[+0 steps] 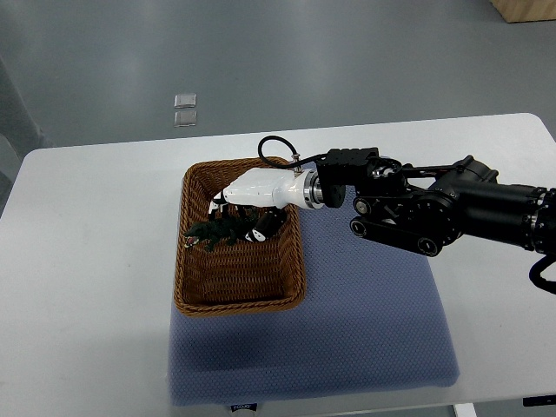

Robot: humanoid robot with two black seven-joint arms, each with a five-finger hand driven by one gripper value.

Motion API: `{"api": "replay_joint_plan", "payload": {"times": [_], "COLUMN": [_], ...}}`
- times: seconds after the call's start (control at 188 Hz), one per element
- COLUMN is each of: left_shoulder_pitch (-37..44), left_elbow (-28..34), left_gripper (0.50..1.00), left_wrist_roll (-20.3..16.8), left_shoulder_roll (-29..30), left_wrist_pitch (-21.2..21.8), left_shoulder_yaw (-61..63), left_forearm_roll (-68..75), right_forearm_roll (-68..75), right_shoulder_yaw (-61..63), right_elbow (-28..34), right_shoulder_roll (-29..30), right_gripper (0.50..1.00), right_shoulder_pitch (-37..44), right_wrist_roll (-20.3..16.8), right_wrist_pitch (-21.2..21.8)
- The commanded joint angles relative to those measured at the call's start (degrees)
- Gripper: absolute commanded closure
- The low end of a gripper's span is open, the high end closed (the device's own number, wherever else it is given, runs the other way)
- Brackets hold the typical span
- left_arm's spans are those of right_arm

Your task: Place crocodile in brown basket with right hand

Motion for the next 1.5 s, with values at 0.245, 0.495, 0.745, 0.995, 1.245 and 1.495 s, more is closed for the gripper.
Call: {"api": "replay_joint_plan", "payload": {"times": [0.245,0.495,0.745,0.995,1.245,1.495], "left_shoulder_pitch": [0.0,0.0,0.0,0.0,0.0,0.0], "left_elbow": [0.0,0.0,0.0,-0.1,-0.1,0.0], "left_gripper": [0.5,0.5,0.5,0.5,0.5,0.5], "left_wrist_roll": [0.0,0.0,0.0,0.0,0.0,-0.1], "left_shoulder_roll": [0.0,0.0,0.0,0.0,0.0,0.0], "left_wrist_pitch": [0.0,0.0,0.0,0.0,0.0,0.0], "left_shoulder_yaw": [0.0,0.0,0.0,0.0,0.0,0.0], "left_forearm_roll": [0.0,0.0,0.0,0.0,0.0,0.0], "right_forearm_roll": [-9.1,-9.8,-9.7,-9.4,-8.7,-2.5], "right_shoulder_yaw": [-0.4,-0.4,-0.3,-0.2,0.6,10.0], "right_elbow": [-0.3,-0.4,-0.5,-0.5,-0.5,-0.4], "right_shoulder_roll": [0.0,-0.3,-0.3,-0.8,-1.3,-6.7], "right_gripper": [1.0,1.0,0.82,0.675,0.636,0.603], "right_shoulder_pitch": [-1.5,-1.5,-1.6,-1.6,-1.4,-2.8], "right_wrist_roll": [0.9,0.9,1.0,1.7,1.8,3.7], "right_wrist_pitch": [-3.5,-4.1,-4.1,-4.1,-4.0,-3.7]}}
